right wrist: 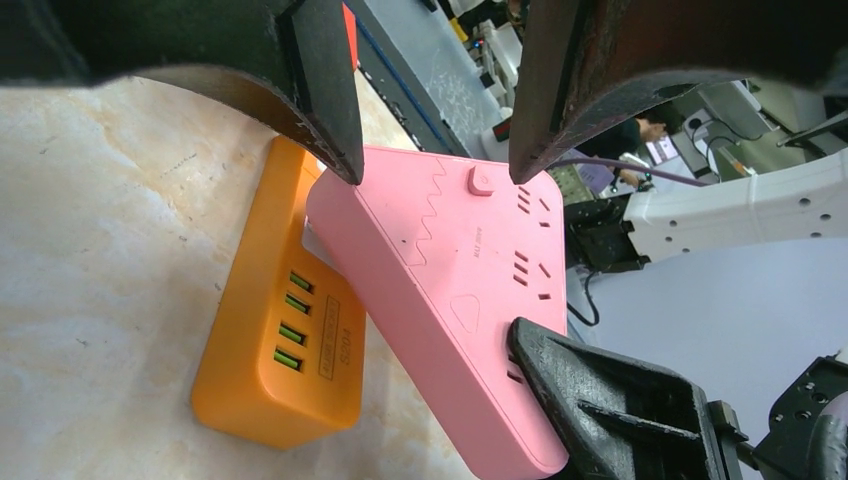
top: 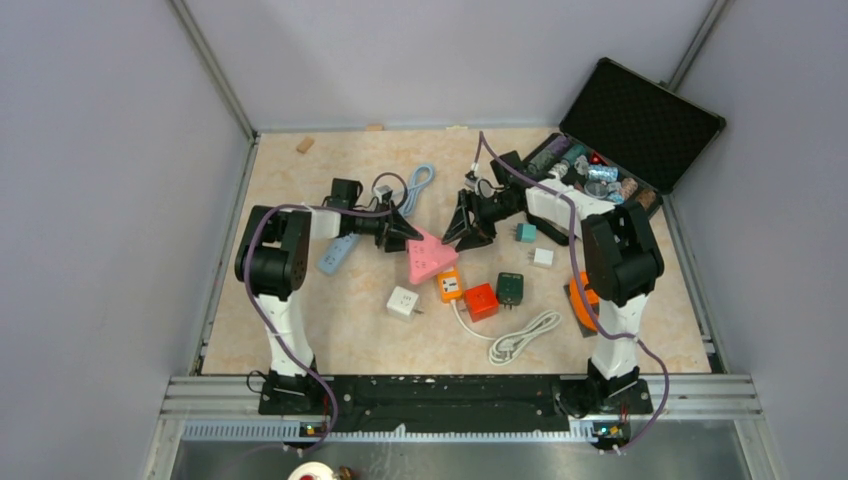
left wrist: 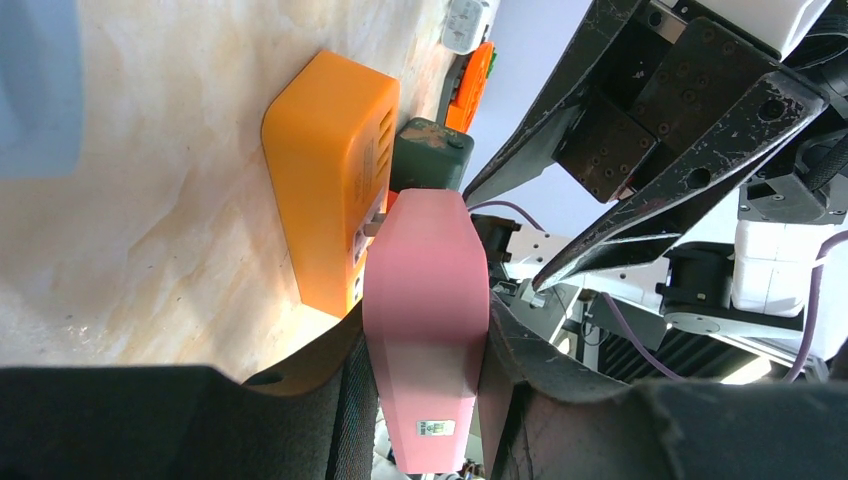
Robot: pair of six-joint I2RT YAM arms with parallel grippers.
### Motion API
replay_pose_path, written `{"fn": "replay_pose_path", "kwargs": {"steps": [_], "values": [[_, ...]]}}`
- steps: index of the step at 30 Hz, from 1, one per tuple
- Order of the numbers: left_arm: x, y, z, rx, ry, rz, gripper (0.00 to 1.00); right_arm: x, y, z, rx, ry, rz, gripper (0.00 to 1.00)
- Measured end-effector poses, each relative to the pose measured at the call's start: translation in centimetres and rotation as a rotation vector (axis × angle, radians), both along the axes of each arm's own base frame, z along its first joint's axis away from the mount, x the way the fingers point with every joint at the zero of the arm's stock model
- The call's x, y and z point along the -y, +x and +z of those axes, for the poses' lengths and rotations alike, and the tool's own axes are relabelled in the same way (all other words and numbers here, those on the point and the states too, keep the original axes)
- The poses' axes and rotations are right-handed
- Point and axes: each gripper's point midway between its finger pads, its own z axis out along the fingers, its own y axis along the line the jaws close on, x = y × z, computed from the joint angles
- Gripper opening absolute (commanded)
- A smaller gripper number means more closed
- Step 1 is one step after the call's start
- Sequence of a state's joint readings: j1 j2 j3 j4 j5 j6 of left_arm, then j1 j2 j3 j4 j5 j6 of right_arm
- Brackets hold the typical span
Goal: Insert the plug
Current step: Insert the plug into the socket.
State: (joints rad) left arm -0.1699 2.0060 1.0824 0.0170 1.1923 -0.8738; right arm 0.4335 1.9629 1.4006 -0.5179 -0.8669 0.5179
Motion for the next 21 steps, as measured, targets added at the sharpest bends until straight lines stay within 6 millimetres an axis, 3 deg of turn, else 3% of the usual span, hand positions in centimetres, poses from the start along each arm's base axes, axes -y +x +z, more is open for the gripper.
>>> {"fn": "replay_pose_path", "kwargs": {"steps": [4, 11, 17, 21], "values": [[0.02, 0.08, 0.08, 0.004, -0.001, 0.002, 0.00, -0.02, -0.03, 0.04, -0.001, 0.003, 0.002, 0.54], [0.03, 0.48, 0.47, 0.012, 0.007, 0.027, 0.00, -0.17, -0.09, 0.32, -0.001, 0.019, 0.008, 0.65], [0.01, 0.73, 0.69, 0.004, -0.007, 0.067, 0.00, -0.27, -0.01, 0.87, 0.015, 0.032, 0.011, 0.63], [-0.01, 0.66, 0.76, 0.001, -0.017, 0.078, 0.00, -0.31, 0.00, 0.95, 0.017, 0.036, 0.013, 0.56]]}}
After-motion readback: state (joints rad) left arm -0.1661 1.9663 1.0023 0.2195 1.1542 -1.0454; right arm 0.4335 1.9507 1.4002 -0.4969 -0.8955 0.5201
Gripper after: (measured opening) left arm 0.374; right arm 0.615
